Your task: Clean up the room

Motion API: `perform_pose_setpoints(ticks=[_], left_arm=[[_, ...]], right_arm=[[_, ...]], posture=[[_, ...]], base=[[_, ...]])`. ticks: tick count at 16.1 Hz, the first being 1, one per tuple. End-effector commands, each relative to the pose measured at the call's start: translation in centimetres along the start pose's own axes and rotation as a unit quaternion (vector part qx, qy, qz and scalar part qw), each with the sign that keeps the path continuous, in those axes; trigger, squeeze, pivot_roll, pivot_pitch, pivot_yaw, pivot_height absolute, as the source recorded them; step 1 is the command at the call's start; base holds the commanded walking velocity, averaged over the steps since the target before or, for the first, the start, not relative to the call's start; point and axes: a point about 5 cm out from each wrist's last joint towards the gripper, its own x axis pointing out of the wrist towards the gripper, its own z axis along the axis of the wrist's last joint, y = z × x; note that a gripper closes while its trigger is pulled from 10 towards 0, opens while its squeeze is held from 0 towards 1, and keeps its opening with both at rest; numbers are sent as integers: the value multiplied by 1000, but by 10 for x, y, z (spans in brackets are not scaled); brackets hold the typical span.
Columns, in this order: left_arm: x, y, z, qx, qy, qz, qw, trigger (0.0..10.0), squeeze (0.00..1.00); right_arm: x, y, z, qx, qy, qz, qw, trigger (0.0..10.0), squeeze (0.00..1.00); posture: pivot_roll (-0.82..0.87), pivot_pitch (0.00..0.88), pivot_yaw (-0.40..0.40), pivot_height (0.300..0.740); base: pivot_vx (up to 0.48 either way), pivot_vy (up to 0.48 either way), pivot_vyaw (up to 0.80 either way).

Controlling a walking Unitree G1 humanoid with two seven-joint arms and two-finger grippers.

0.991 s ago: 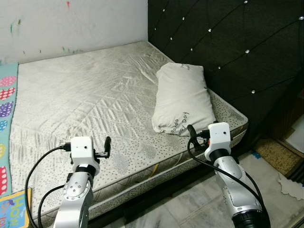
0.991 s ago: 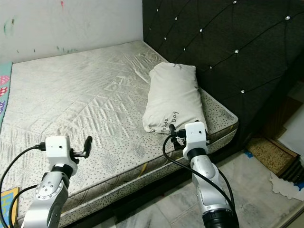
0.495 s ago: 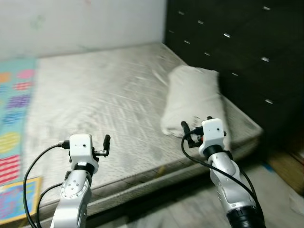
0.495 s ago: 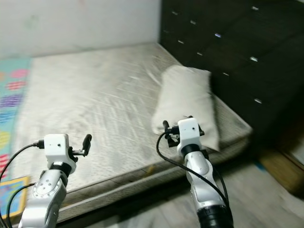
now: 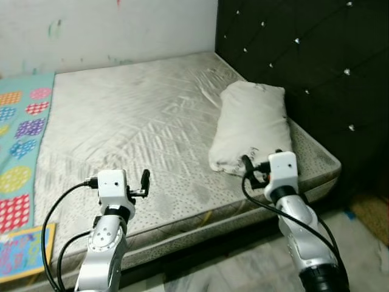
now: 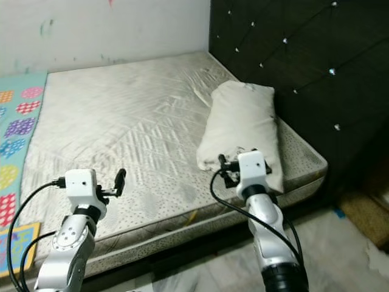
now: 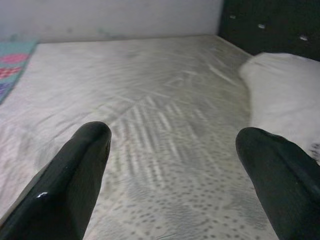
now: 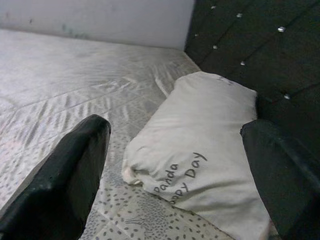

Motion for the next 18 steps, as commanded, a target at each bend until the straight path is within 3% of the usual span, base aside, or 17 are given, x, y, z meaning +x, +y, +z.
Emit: perform_pose_setpoints(ticks=[1,11,18], left_arm=[[0,5,2,2,-3,4,1000,10000,0],[-1,6,2,-3,-4,7,1000,10000,0],[0,4,3,-4,-9,-3,1000,10000,0]], right_arm=[[4,8,6,-1,-13,13,1000,10000,0],[3,8,6,13,-14,11,1000,10000,0],[3,8,6,37,-15,8,999,10000,0]], posture=[[-67,0,-18,740],[-67,0,-20,740],[-66,0,-16,740]], base=[[0,0,800],[0,0,791],[0,0,0]])
